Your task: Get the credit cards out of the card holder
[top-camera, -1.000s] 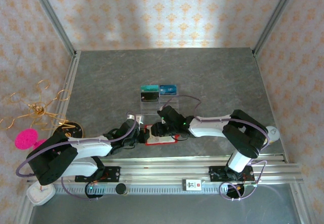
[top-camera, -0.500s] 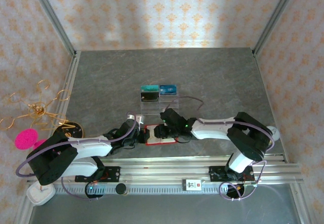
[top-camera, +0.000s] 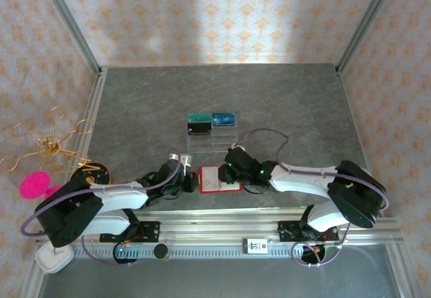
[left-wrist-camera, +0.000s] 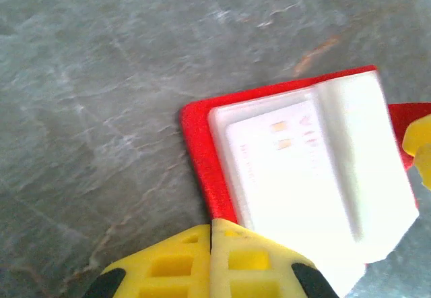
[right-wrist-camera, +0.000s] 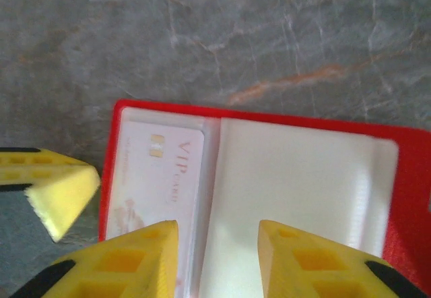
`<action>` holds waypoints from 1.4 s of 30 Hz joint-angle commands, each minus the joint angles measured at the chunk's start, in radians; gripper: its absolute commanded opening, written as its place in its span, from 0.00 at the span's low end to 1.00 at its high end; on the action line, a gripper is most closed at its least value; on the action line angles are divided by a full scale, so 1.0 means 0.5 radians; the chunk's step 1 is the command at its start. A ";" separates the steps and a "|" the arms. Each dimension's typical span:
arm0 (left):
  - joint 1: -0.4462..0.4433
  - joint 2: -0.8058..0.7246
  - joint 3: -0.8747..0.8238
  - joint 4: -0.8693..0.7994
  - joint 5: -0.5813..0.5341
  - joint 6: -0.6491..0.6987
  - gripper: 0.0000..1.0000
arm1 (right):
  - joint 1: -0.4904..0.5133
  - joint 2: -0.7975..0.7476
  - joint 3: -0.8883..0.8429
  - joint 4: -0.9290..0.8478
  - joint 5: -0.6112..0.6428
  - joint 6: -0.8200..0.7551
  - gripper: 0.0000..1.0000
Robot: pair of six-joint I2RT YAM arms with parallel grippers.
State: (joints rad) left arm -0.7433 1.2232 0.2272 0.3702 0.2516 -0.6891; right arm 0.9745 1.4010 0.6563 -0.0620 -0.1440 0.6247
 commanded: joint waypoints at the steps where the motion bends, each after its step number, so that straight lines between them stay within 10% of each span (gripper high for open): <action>1: 0.013 -0.205 0.015 -0.023 0.024 0.016 0.05 | -0.005 -0.047 0.111 -0.105 0.106 -0.061 0.33; 10: -0.049 -0.034 0.172 -0.024 0.056 0.056 0.10 | -0.007 0.181 0.210 0.099 -0.214 -0.118 0.18; 42: -0.062 0.343 0.119 0.122 0.087 0.038 0.00 | -0.012 0.391 0.152 0.251 -0.461 -0.050 0.25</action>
State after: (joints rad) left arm -0.7658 1.3750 0.3019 0.4385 0.2836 -0.6800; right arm 0.9581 1.5944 0.7406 0.0017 -0.2890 0.5907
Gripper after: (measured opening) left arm 0.049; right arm 0.250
